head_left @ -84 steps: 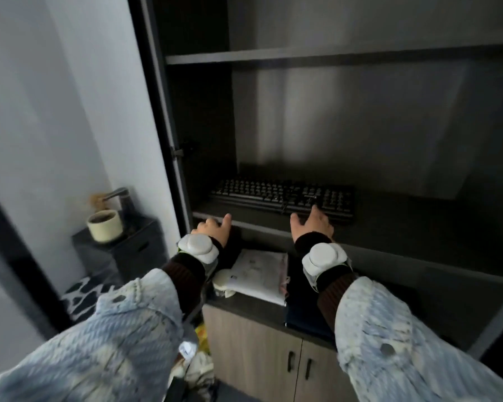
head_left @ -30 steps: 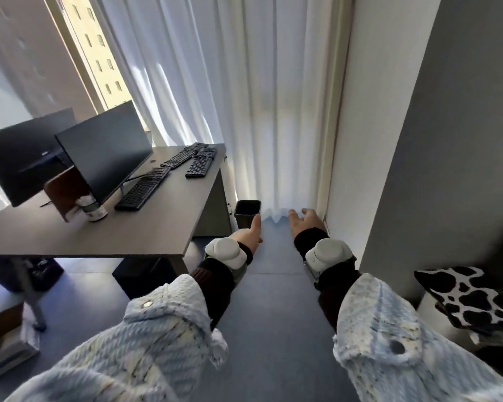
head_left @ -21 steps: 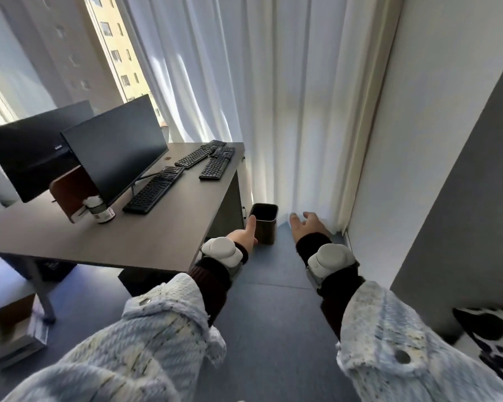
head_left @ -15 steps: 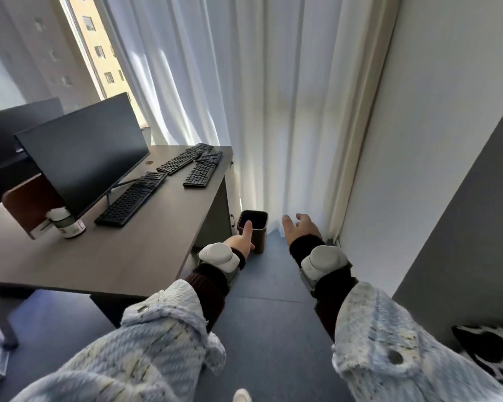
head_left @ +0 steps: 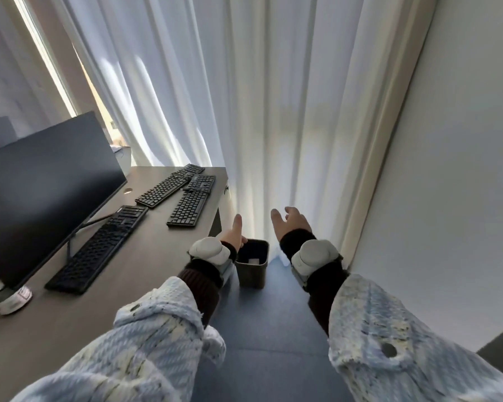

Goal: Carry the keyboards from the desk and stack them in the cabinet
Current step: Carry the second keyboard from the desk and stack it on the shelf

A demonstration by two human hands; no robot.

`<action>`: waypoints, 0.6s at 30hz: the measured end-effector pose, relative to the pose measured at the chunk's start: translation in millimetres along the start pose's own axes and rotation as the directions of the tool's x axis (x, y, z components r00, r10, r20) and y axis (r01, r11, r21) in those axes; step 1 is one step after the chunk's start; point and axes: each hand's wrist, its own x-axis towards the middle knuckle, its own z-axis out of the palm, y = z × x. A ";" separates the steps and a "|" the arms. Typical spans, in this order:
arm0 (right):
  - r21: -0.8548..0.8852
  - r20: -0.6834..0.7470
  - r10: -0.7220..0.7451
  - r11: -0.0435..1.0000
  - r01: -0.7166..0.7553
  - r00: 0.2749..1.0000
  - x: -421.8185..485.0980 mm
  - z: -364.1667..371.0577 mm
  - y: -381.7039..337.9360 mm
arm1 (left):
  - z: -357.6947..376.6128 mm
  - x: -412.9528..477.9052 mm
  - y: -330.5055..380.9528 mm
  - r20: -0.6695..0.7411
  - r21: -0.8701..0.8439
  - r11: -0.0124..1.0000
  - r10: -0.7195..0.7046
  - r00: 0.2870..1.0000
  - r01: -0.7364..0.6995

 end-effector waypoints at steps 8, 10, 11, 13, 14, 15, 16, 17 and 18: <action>-0.060 0.137 -0.023 0.998 0.032 0.990 163.9 39.2 -21.2 | -4.6 124.2 17.1 -0.080 0.113 0.987 -0.108 0.991 0.116; -0.067 0.169 -0.047 0.996 0.059 0.985 202.7 45.3 -30.7 | -8.0 157.2 21.6 -0.124 0.130 0.977 -0.151 0.981 0.167; -0.065 0.177 -0.059 0.995 0.071 0.982 221.4 47.6 -36.8 | -10.0 173.3 26.9 -0.133 0.126 0.974 -0.173 0.976 0.189; -0.084 0.206 -0.083 0.991 0.103 0.975 255.6 52.1 -46.2 | -11.2 204.2 37.8 -0.145 0.090 0.971 -0.208 0.967 0.222; -0.103 0.228 -0.100 0.987 0.127 0.968 272.2 55.2 -50.1 | -11.9 218.5 44.7 -0.151 0.052 0.968 -0.234 0.960 0.244; -0.130 0.250 -0.114 0.980 0.150 0.962 289.9 59.2 -54.7 | -13.0 232.0 54.1 -0.174 0.001 0.964 -0.262 0.949 0.266; -0.151 0.271 -0.125 0.974 0.170 0.954 306.7 63.6 -59.6 | -14.4 245.1 60.4 -0.190 -0.067 0.958 -0.288 0.939 0.280; -0.163 0.284 -0.133 0.969 0.185 0.949 320.8 68.3 -63.4 | -16.1 256.9 62.2 -0.205 -0.112 0.953 -0.301 0.932 0.283; -0.168 0.299 -0.135 0.967 0.192 0.945 333.9 74.7 -66.4 | -18.4 268.0 62.6 -0.216 -0.128 0.949 -0.310 0.926 0.288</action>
